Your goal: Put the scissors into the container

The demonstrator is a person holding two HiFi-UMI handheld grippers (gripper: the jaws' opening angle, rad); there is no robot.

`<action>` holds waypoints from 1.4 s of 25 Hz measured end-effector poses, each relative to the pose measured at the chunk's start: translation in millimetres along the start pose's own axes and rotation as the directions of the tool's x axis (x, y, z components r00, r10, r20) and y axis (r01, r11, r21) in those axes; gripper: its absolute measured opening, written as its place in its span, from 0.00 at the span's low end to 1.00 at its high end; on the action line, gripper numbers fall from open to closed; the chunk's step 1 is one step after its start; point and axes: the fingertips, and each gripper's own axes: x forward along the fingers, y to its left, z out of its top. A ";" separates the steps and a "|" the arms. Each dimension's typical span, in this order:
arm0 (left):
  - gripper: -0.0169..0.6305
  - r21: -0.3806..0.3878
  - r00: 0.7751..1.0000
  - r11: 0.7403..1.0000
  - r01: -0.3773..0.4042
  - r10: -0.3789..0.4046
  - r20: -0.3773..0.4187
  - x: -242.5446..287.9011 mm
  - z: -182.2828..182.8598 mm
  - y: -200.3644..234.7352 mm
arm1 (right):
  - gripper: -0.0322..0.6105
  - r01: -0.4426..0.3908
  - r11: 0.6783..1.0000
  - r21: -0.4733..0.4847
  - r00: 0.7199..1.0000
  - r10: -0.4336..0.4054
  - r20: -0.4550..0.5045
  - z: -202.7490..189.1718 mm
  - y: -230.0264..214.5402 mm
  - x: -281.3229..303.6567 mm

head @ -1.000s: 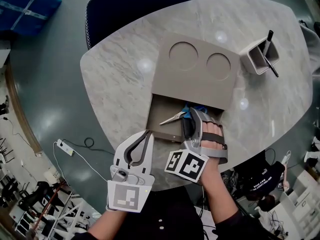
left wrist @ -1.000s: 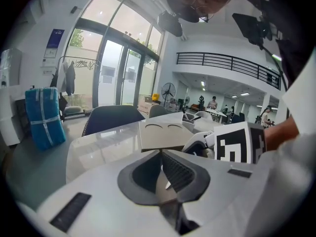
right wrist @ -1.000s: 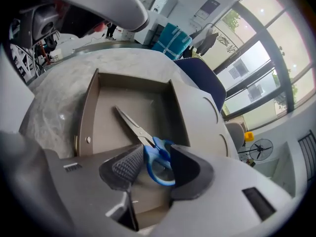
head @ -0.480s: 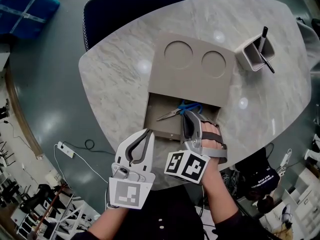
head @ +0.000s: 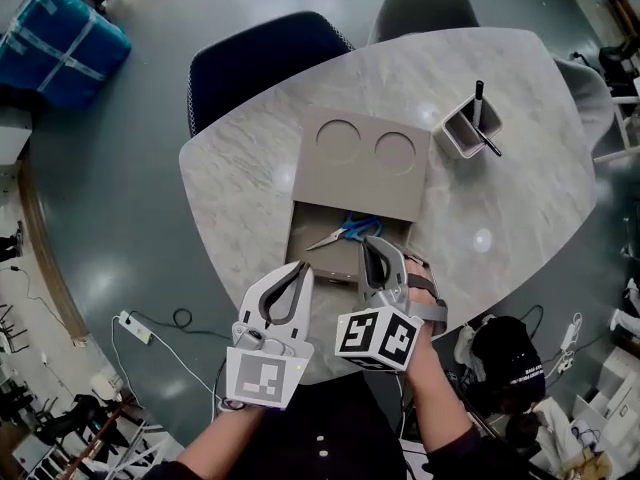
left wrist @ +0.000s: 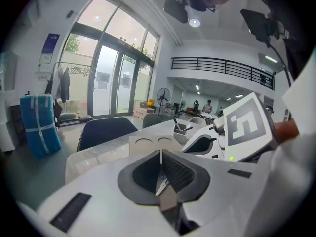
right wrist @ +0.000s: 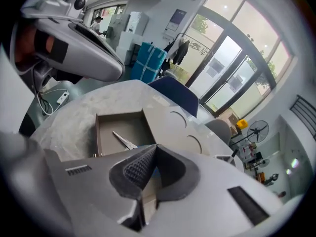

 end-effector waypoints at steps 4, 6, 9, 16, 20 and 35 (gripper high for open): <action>0.06 0.008 0.999 1.000 0.006 -0.006 0.039 -8.8 25.3 -7.5 | 0.05 0.019 0.995 0.095 0.998 -0.024 0.053 16.2 -18.4 -30.1; 0.06 0.012 0.998 1.000 0.010 -0.010 0.056 -13.5 38.4 -10.8 | 0.05 0.019 0.986 0.165 0.996 -0.033 0.087 25.0 -28.1 -45.8; 0.06 0.014 0.997 1.000 0.013 -0.014 0.082 -24.4 57.0 -18.6 | 0.05 0.022 0.963 0.269 0.989 -0.061 0.135 28.2 -37.1 -70.3; 0.06 0.070 0.985 0.997 0.034 -0.045 0.169 -44.0 101.5 -39.5 | 0.05 0.033 0.884 0.467 0.938 -0.188 0.290 40.9 -65.4 -127.0; 0.06 0.099 0.976 0.994 0.038 -0.059 0.209 -60.0 123.8 -50.2 | 0.05 0.014 0.828 0.560 0.894 -0.261 0.364 52.2 -76.1 -164.2; 0.06 0.150 0.934 0.989 0.010 -0.063 0.351 -114.3 180.0 -71.2 | 0.05 0.032 0.696 0.717 0.745 -0.495 0.447 65.7 -101.9 -259.6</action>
